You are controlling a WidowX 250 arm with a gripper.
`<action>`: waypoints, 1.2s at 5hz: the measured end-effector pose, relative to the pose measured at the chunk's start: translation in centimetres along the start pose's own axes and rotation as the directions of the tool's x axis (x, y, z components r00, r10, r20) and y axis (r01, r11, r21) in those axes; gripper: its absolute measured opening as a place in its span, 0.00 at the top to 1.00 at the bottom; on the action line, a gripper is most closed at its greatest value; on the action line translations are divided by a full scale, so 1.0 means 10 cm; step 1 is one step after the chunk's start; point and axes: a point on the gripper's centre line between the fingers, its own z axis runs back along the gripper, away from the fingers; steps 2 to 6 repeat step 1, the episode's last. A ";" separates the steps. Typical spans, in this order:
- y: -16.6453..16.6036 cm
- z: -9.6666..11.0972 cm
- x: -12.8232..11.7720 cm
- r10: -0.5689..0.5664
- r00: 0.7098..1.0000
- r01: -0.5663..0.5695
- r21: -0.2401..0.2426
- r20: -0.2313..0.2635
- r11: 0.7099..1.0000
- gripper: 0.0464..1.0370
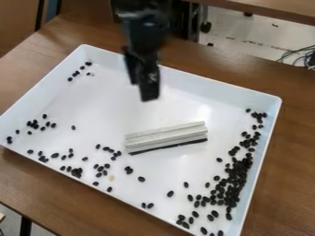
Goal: Sweep into pile
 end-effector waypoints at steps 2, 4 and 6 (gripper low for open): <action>0.34 0.21 -0.32 0.174 0.984 -0.178 0.080 0.046 0.981 0.04; 0.34 0.21 -0.32 0.174 0.984 -0.178 0.080 0.046 0.981 0.04; 0.34 0.21 -0.32 0.174 0.984 -0.178 0.080 0.046 0.981 0.04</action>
